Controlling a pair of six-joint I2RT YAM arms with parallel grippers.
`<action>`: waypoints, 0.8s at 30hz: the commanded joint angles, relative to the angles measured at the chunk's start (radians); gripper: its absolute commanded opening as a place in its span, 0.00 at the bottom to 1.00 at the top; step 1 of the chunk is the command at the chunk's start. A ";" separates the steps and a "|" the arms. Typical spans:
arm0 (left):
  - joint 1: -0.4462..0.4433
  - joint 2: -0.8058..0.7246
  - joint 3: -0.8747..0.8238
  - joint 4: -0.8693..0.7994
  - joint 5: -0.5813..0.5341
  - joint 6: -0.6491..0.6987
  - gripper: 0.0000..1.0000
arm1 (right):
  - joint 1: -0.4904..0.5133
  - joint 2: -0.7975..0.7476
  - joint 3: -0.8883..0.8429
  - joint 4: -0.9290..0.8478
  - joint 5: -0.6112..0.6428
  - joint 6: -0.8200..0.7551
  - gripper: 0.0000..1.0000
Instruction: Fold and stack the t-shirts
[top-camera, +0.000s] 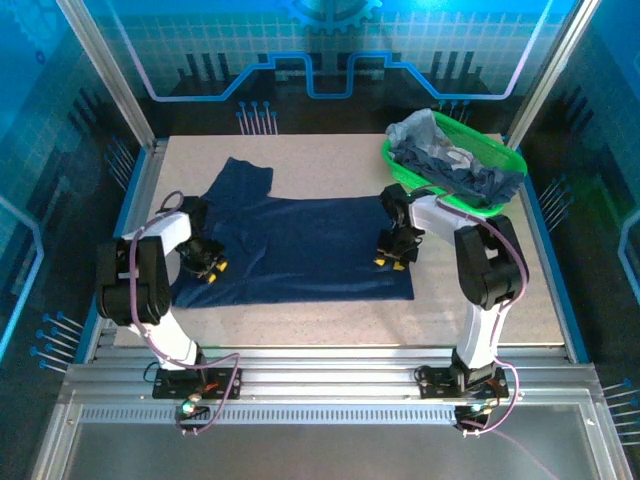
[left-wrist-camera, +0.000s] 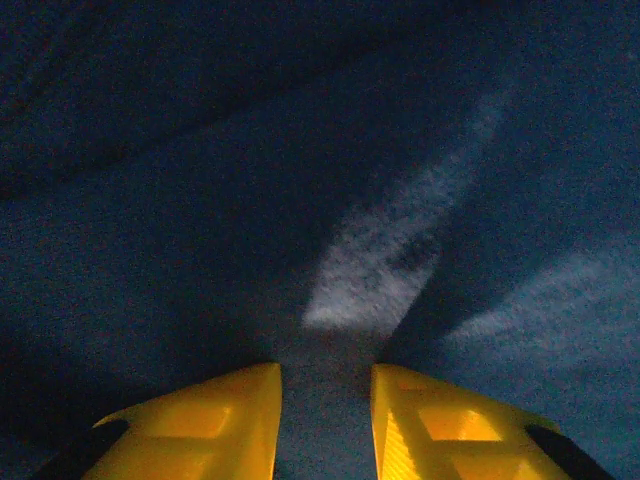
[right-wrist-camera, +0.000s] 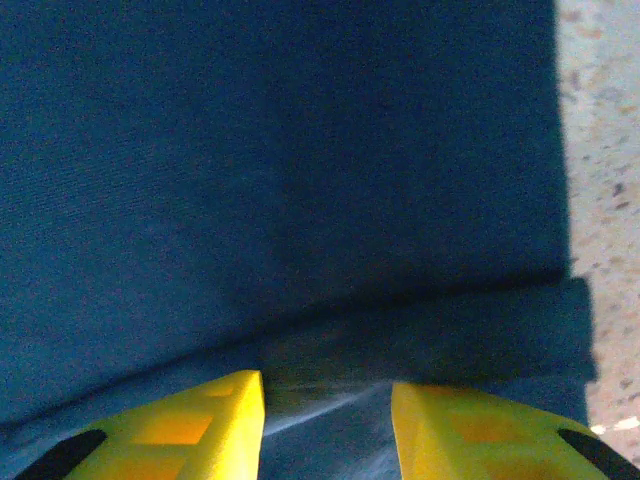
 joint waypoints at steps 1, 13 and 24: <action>0.000 -0.020 -0.036 -0.047 -0.086 -0.086 0.31 | -0.022 0.015 -0.044 -0.061 0.039 0.048 0.40; 0.014 -0.126 -0.009 -0.122 -0.155 -0.113 0.38 | 0.045 -0.070 0.014 -0.083 0.067 0.050 0.48; -0.005 0.277 0.647 0.108 0.087 -0.016 0.48 | 0.004 0.130 0.435 0.069 0.415 -0.007 0.51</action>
